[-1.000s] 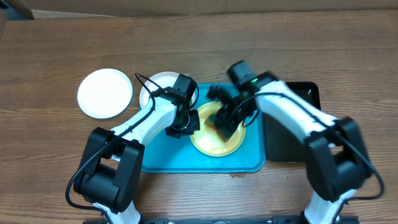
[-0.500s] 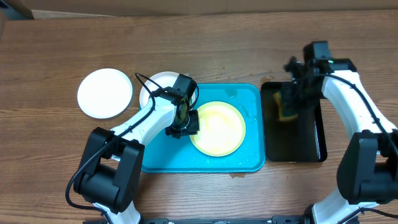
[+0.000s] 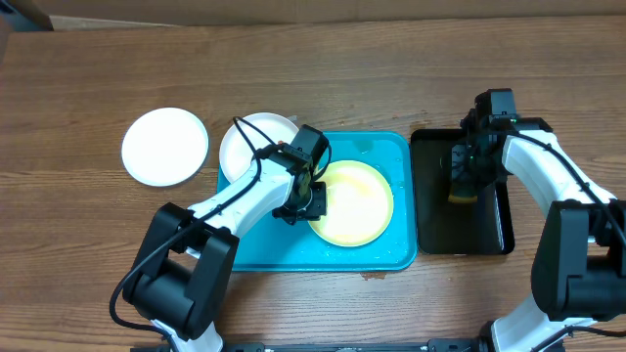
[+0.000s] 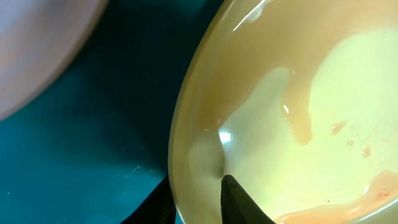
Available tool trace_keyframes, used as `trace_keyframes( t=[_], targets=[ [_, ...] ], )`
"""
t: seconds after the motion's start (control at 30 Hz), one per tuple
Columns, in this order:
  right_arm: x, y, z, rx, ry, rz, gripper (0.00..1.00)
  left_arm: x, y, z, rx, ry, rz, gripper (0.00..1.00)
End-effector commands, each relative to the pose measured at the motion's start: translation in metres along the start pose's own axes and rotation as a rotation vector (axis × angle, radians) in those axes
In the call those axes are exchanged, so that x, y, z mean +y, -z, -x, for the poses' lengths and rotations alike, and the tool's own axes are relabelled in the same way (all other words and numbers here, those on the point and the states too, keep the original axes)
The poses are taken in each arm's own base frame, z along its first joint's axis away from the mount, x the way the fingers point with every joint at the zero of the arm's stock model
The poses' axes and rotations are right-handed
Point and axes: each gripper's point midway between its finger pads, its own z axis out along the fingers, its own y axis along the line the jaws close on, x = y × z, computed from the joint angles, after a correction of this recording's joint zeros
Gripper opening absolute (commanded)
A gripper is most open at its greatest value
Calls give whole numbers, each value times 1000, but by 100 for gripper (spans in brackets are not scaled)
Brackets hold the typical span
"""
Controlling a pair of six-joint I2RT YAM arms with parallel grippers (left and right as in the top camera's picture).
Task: Clean dirty plates on tray and stack at the side
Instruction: 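Return the sponge to the black tray and withdraw the right gripper, then lift the yellow plate with the left gripper and tip it over the black tray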
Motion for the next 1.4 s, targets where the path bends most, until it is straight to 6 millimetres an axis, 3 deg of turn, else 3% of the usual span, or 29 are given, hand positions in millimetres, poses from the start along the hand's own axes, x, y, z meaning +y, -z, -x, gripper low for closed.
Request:
trace_keyframes(
  t=[0.0,0.13,0.23,0.37,0.53,0.63,0.8,0.97,1.07,1.37],
  targets=[
    [-5,5,3,-22,-23,-27,36,3,0,0,-8,-5,20,25],
    [1,9,8,-33,-54,11,69,3,0,0,-8,-5,20,26],
    [-7,34,34,-85,-130,30,71,3,0,0,-8,-5,20,25],
    [-30,61,53,-123,-209,21,74,3,0,-1,-8,-6,21,24],
    [-70,67,54,-136,-345,3,84,3,0,-1,-8,-6,20,23],
    [-97,68,44,-113,-436,-9,100,3,0,-1,-8,-7,21,19],
    [-112,69,41,-117,-476,-17,100,2,0,0,-8,-11,19,8],
    [-112,69,42,-119,-476,-13,100,-5,12,11,-20,-77,-16,4],
    [-112,69,42,-118,-476,-13,100,6,38,38,-92,-74,61,4],
    [-112,69,42,-119,-476,-13,100,-10,107,92,-270,-126,86,4]
  ],
)
